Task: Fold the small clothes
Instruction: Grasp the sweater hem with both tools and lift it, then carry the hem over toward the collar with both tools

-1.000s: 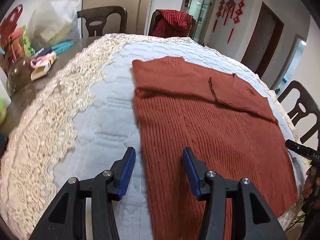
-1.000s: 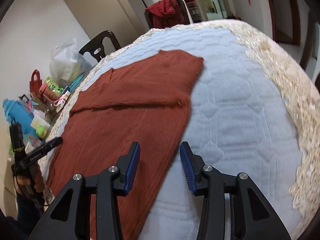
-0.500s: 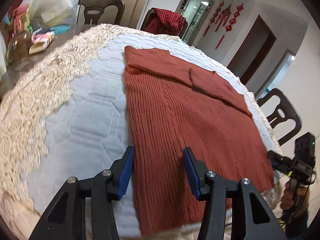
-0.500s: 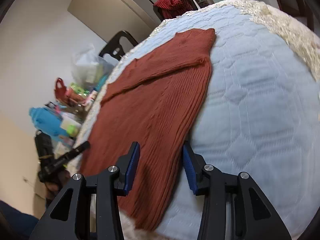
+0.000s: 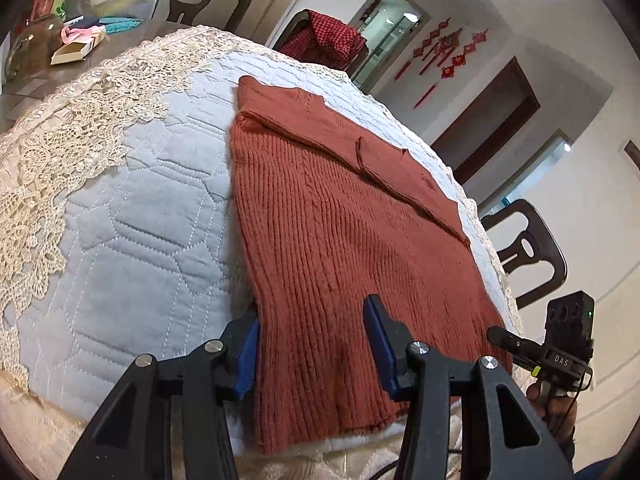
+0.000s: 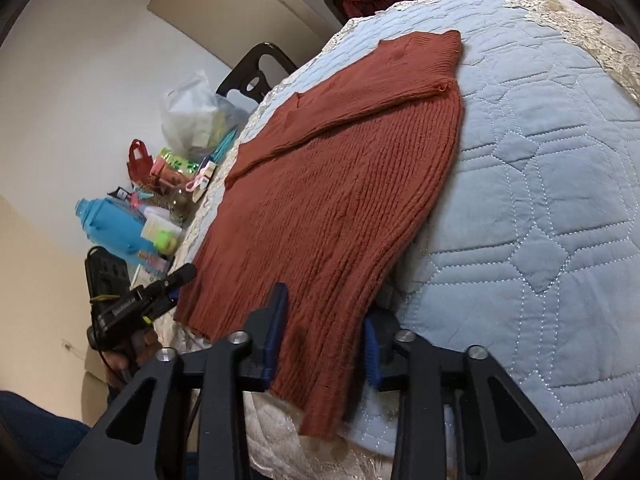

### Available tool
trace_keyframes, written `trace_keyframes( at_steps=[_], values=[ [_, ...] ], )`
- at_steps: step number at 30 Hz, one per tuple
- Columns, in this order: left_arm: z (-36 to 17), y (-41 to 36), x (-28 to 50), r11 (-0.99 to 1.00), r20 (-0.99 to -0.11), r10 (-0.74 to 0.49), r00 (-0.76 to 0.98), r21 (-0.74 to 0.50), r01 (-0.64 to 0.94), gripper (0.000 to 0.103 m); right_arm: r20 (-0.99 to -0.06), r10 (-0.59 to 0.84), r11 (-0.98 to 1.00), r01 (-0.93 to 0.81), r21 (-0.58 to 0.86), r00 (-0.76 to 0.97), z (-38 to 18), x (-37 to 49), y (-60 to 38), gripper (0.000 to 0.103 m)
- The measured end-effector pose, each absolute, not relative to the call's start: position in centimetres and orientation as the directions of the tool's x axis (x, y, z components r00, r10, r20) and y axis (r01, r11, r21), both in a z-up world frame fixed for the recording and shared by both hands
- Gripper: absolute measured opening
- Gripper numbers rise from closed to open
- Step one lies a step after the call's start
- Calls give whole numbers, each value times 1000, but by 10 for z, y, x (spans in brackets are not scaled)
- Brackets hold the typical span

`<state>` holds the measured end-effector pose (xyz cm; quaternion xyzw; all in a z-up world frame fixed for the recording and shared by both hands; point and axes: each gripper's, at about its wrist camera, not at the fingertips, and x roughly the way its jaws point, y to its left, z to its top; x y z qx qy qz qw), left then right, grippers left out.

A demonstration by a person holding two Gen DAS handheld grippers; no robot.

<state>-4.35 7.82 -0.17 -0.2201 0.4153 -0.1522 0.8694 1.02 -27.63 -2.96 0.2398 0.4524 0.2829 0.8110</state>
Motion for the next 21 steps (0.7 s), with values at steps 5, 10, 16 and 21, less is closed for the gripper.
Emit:
trace_keyframes(
  at_steps=[5,10,16,21],
  values=[
    [-4,80,-54,857,-657,-452,603,-508,88,40,-588,699,703,-241,669,406,-34,-4,-280,25],
    [-7,77,-46,855,-670,-465,579,-509,97,14,-597,695,709,-245,662,401,-36,1,-273,6],
    [10,81,-54,854,-634,-476,610,-500,147,12,-534,694,701,-284,654,483,-10,-6,-288,5],
    [36,89,-73,817,-556,-526,644,-539,203,11,-471,691,691,-308,654,548,19,-23,-311,5]
  ],
)
